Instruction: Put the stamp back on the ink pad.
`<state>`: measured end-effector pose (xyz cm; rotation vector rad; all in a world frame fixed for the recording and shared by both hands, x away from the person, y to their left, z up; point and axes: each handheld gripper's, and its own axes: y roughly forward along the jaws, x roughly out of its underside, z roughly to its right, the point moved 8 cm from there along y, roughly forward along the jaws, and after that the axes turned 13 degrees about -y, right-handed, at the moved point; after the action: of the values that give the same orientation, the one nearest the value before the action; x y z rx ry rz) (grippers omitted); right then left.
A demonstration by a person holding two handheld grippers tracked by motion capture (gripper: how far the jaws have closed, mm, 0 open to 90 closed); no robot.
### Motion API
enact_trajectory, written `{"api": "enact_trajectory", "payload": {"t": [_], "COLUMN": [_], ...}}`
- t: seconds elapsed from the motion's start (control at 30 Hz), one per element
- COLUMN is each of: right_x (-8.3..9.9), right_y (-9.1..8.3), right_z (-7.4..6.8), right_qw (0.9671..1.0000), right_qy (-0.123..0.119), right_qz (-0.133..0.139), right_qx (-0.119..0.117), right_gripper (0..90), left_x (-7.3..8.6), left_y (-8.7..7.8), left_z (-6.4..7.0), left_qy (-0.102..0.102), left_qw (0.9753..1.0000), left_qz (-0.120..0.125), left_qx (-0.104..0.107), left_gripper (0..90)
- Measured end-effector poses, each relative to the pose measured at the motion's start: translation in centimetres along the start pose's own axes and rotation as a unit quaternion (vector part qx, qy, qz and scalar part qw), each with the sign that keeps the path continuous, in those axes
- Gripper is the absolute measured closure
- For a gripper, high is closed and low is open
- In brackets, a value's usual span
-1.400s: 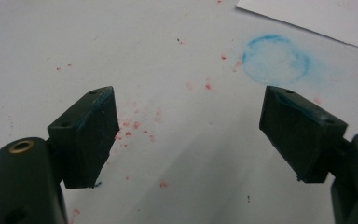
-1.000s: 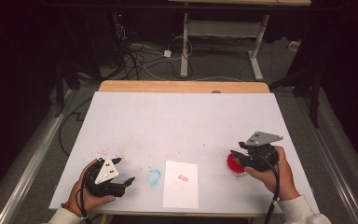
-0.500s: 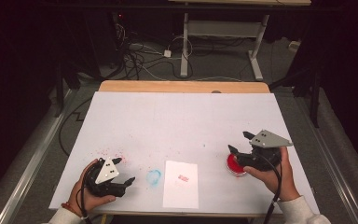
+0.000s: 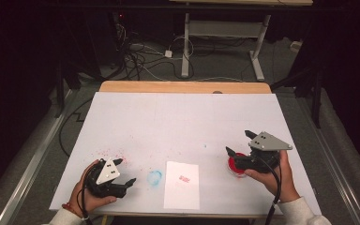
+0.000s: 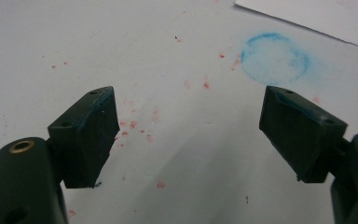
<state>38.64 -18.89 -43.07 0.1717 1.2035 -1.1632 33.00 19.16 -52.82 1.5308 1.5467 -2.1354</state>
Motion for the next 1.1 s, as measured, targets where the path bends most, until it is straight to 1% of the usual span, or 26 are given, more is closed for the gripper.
{"api": "enact_trajectory", "payload": {"t": [0.13, 0.23, 0.33, 0.53, 0.6, 0.93, 1.1], "right_x": [-0.2, -0.3, -0.3, -0.1, 0.0, 0.7, 1.2], "right_y": [-0.2, -0.4, -0.6, -1.2, -1.3, -2.0, -2.4], "right_z": [0.0, 0.0, -0.2, -0.7, -0.9, -1.5, -1.6], "right_qw": [0.9999, 0.9997, 0.9994, 0.9982, 0.9982, 0.9975, 0.9975], "right_qy": [-0.01, -0.011, -0.023, -0.05, -0.053, -0.066, -0.065], "right_qz": [0.003, 0.007, 0.005, -0.006, -0.005, -0.007, -0.002], "right_qx": [0.011, 0.02, 0.024, 0.033, 0.028, 0.026, 0.028], "right_gripper": [16.1, 16.1, 16.2, 16.2, 16.2, 16.3, 16.4], "left_x": [0.0, 0.0, 0.0, -0.1, -0.1, 0.0, -0.1], "left_y": [0.0, 0.0, -0.1, -0.1, -0.1, -0.1, -0.1], "left_z": [0.0, -0.1, -0.1, 0.0, 0.0, 0.0, 0.0], "left_qy": [-0.001, -0.002, -0.001, -0.001, 0.0, 0.001, 0.001], "left_qw": [1.0, 1.0, 1.0, 1.0, 1.0, 1.0, 1.0], "left_qz": [0.001, 0.003, 0.002, 0.005, 0.003, 0.003, 0.005], "left_qx": [0.0, 0.0, -0.001, -0.001, -0.001, -0.001, -0.003], "left_gripper": [18.9, 18.9, 18.8, 18.9, 18.8, 18.8, 18.7]}}
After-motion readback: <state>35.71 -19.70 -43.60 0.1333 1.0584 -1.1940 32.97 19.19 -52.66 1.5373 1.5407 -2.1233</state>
